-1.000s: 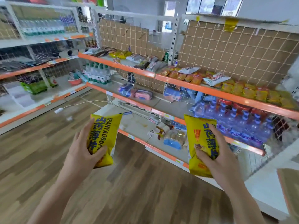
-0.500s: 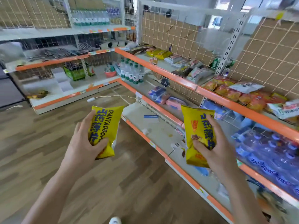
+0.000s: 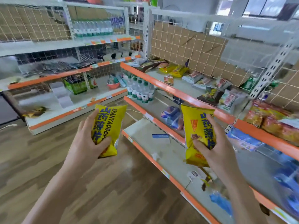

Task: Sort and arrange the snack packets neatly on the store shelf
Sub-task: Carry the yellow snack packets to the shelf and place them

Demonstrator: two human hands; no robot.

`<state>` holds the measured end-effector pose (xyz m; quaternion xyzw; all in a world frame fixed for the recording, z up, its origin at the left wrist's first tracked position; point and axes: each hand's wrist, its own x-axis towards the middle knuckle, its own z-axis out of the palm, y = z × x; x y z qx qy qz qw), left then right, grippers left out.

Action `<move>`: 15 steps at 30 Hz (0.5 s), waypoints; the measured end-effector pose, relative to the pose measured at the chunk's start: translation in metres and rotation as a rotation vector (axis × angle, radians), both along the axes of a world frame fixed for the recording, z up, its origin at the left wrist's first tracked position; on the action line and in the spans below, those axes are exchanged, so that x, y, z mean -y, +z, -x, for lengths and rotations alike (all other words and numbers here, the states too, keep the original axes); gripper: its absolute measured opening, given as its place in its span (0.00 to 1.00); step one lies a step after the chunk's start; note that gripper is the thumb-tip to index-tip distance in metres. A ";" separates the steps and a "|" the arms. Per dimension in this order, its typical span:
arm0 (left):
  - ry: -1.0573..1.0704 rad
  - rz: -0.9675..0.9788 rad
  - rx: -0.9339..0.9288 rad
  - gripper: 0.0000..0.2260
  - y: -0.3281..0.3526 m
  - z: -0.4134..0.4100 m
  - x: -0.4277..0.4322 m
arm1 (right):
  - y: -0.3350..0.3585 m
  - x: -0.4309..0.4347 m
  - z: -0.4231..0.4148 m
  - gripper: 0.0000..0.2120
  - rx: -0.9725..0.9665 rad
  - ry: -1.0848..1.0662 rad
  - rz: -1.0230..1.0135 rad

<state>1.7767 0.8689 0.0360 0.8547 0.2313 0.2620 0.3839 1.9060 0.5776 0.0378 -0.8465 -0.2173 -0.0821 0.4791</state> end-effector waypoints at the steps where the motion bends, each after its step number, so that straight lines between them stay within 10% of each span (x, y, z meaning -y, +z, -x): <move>1: -0.005 0.006 -0.008 0.37 0.000 -0.013 -0.010 | 0.000 -0.011 -0.011 0.36 -0.003 0.004 0.003; 15: 0.038 0.009 -0.048 0.37 -0.012 -0.147 -0.114 | -0.007 -0.136 -0.175 0.35 -0.045 0.052 0.030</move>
